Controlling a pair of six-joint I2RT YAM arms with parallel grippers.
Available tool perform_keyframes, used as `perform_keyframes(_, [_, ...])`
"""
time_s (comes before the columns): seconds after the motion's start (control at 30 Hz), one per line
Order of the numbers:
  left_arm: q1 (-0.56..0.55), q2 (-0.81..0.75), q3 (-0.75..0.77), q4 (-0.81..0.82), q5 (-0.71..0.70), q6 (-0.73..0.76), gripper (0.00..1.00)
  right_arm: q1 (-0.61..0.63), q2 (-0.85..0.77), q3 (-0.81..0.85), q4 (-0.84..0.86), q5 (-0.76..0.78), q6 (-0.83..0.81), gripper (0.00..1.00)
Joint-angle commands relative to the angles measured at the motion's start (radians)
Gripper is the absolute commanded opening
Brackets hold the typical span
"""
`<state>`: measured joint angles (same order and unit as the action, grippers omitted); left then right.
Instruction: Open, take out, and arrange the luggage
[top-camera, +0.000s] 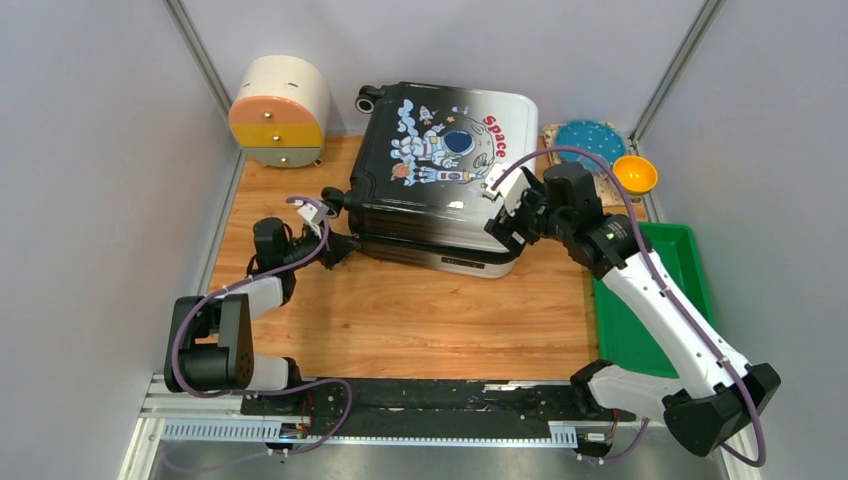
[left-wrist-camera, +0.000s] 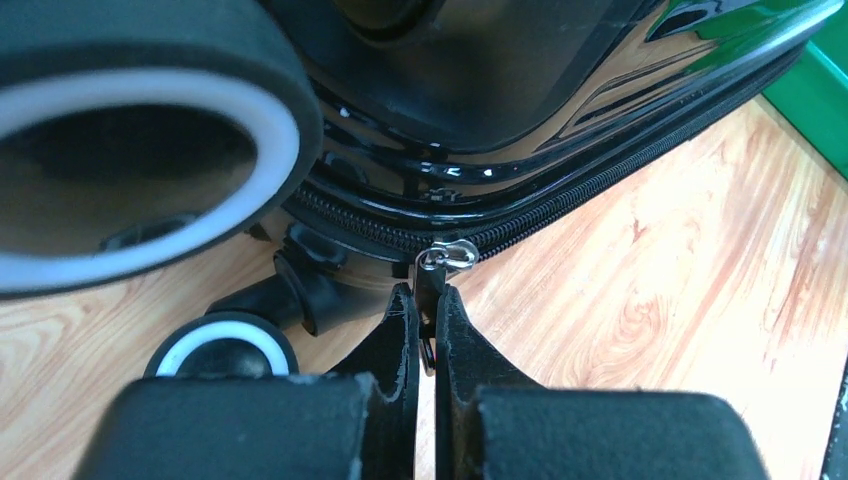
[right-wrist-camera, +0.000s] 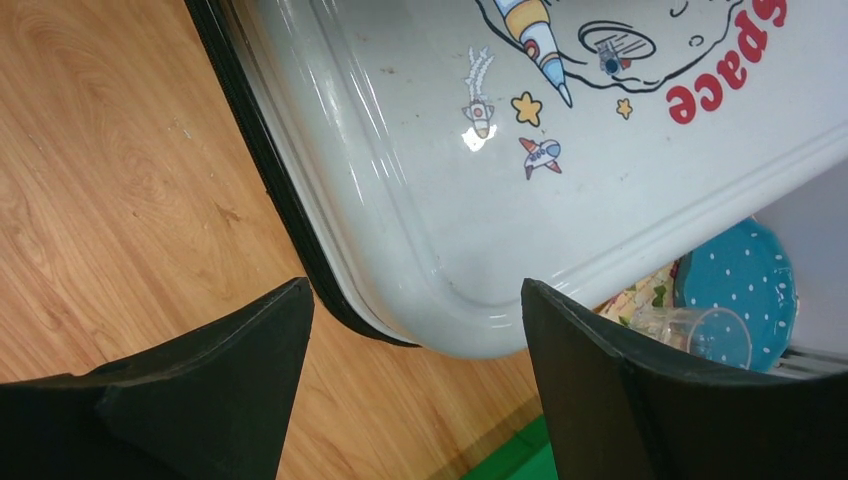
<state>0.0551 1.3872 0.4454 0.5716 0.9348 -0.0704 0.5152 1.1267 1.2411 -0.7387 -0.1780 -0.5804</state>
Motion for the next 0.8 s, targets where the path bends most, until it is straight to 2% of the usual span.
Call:
perform_keyframes(0.0, [0.051,-0.074,-0.027,0.056,-0.18,-0.067,0.0,0.026,0.048,0.067,0.074,-0.032,-0.007,0.82])
perform_keyframes(0.1, [0.08,-0.111,-0.046,0.063,-0.267,-0.071,0.0,0.045,0.074,0.09,0.091,-0.049,-0.018,0.81])
perform_keyframes(0.2, [0.081,-0.12,-0.051,0.079,-0.184,-0.063,0.0,0.072,0.113,0.107,0.137,-0.063,-0.021,0.8])
perform_keyframes(0.33, [0.062,-0.131,-0.063,0.1,-0.146,-0.045,0.0,0.101,0.195,0.181,0.203,-0.129,0.014,0.81])
perform_keyframes(0.47, [0.054,-0.131,-0.08,0.116,-0.148,-0.037,0.0,0.124,0.299,0.263,0.285,-0.212,0.046,0.81])
perform_keyframes(0.63, [0.049,-0.123,-0.076,0.125,-0.156,-0.052,0.0,0.151,0.41,0.35,0.251,-0.213,0.04,0.8])
perform_keyframes(0.73, [0.048,-0.122,-0.066,0.119,-0.156,-0.051,0.0,0.143,0.409,0.359,0.205,-0.141,0.114,0.8])
perform_keyframes(0.77, [0.049,-0.122,-0.063,0.116,-0.156,-0.049,0.0,0.128,0.394,0.35,0.197,-0.134,0.21,0.8])
